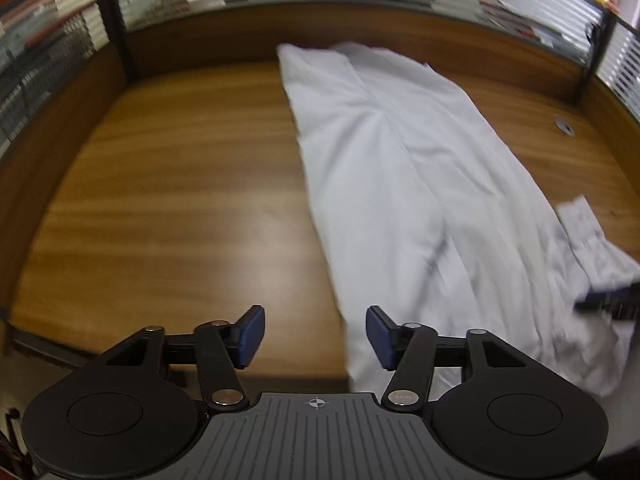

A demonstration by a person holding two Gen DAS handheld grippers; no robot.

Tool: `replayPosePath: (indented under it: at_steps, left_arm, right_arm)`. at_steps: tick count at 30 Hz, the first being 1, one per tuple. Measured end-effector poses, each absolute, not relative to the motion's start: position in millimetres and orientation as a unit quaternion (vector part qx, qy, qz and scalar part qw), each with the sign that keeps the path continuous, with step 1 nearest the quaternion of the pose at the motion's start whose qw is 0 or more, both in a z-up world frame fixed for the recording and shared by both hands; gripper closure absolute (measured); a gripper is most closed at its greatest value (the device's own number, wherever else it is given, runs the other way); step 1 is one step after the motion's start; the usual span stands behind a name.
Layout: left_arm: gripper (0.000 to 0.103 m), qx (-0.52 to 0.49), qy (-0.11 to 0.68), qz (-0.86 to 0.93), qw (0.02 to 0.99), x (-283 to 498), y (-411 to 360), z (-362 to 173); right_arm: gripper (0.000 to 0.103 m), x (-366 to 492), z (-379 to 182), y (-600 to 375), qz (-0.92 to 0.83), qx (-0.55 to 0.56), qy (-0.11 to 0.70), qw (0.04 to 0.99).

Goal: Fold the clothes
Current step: 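Pull the shirt body with the left gripper while the right gripper grasps the sleeve cuff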

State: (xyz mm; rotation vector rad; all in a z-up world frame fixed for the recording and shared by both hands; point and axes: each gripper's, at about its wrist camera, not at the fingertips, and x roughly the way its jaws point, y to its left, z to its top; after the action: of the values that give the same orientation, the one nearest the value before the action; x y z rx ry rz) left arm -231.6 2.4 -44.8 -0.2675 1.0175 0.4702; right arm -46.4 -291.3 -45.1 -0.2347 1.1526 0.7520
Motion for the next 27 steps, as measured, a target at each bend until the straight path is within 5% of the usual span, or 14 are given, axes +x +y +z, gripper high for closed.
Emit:
replayPosePath:
  at_steps: [2, 11, 13, 14, 17, 27]
  left_arm:
    - [0.041, -0.133, 0.486, 0.21, 0.838, -226.0, -12.0, -58.4]
    - [0.031, -0.111, 0.504, 0.187, 0.836, -186.9, -44.8, -103.6]
    - [0.033, -0.107, 0.514, 0.193, 0.829, -184.9, -44.3, -110.7]
    - [0.034, -0.104, 0.52, 0.198, 0.824, -183.6, -42.4, -113.4]
    - [0.044, -0.093, 0.536, 0.224, 0.809, -182.6, -31.3, -122.3]
    - [0.043, -0.1, 0.537, 0.237, 0.804, -191.7, -16.7, -130.8]
  right_arm:
    - [0.045, -40.0, -42.1, -306.6, 0.333, -0.133, 0.52, 0.775]
    - [0.032, -31.0, -85.9, -326.1, 0.29, -0.224, 0.511, 0.777]
    - [0.044, -29.2, -96.9, -330.0, 0.283, -0.241, 0.512, 0.774]
    - [0.065, -28.0, -101.7, -332.2, 0.279, -0.246, 0.514, 0.773]
    - [0.098, -21.0, -104.4, -340.8, 0.27, -0.241, 0.519, 0.774]
    - [0.103, 49.6, -88.5, -376.2, 0.163, -0.341, 0.443, 0.813]
